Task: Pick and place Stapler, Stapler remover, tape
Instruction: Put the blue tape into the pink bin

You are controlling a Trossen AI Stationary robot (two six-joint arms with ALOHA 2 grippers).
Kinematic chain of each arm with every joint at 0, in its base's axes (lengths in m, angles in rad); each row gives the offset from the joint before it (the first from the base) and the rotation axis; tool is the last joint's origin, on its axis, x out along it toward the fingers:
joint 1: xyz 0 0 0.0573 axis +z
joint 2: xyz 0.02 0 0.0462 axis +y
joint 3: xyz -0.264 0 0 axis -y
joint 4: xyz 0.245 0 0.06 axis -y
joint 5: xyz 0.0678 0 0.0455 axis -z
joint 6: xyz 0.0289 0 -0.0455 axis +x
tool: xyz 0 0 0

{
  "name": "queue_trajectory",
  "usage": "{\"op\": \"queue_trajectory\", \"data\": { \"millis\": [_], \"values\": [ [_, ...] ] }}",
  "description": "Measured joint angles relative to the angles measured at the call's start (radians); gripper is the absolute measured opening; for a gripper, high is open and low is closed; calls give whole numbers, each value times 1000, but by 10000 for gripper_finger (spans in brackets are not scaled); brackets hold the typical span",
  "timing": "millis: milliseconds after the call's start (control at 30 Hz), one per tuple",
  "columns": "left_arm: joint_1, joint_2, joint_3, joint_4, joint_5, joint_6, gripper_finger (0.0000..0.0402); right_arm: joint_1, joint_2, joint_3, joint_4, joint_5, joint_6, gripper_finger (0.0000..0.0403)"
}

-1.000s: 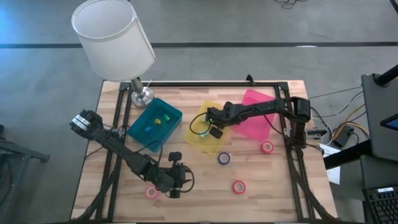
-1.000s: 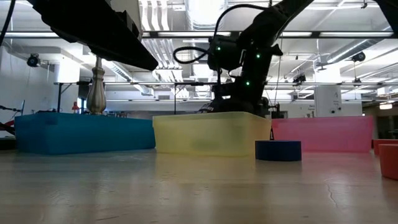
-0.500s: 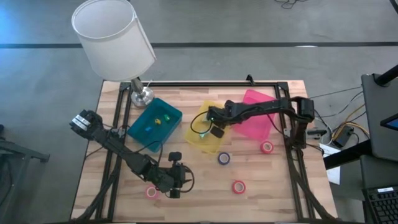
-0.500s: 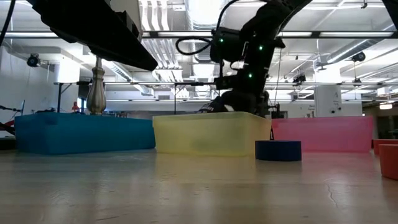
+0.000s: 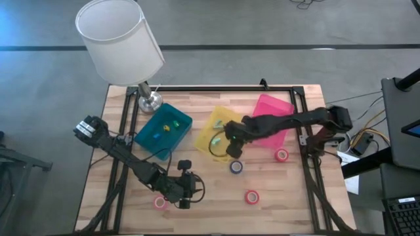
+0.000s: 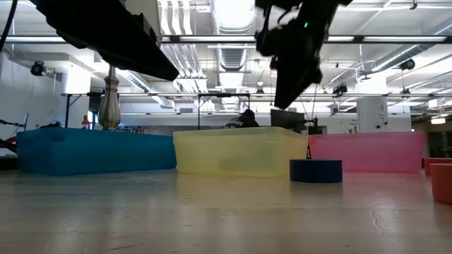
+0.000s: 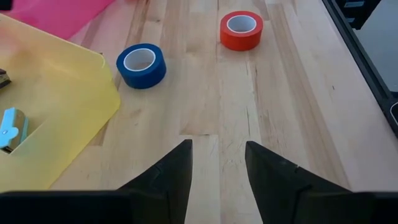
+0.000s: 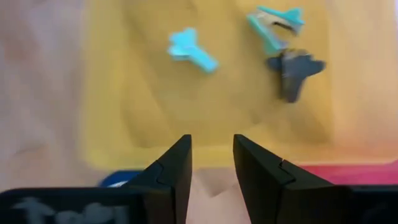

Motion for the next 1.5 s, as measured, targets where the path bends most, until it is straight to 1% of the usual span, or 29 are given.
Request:
{"op": "queue_trajectory", "data": {
  "millis": [133,267,367,467,600,767,933,1067,1200,1267,1367,1500],
  "values": [
    [0,0,0,0,0,-13,152,114,-41,-14,2,-1,108,103],
    [0,0,0,1,0,-22,153,224,-46,-42,0,-6,209,95],
    [0,0,0,3,1,-45,153,285,-23,-65,7,-4,278,90],
    [0,0,0,3,4,-65,154,320,18,-94,5,-4,345,86],
    [0,0,0,8,4,-76,152,323,71,-128,11,6,408,84],
    [0,0,0,10,4,-86,153,298,124,-149,11,7,444,89],
    [0,0,0,10,4,-74,154,293,133,-128,12,8,427,98],
    [0,0,0,10,4,-66,153,294,117,-109,13,12,418,103],
    [0,0,0,10,4,-66,152,293,108,-99,16,77,418,107],
    [0,0,0,10,4,-66,153,291,109,-101,22,86,420,107],
    [0,0,0,10,4,-66,153,289,121,-102,41,86,467,104],
    [0,0,0,10,4,-66,154,287,158,-104,54,86,460,99]
  ]
}}
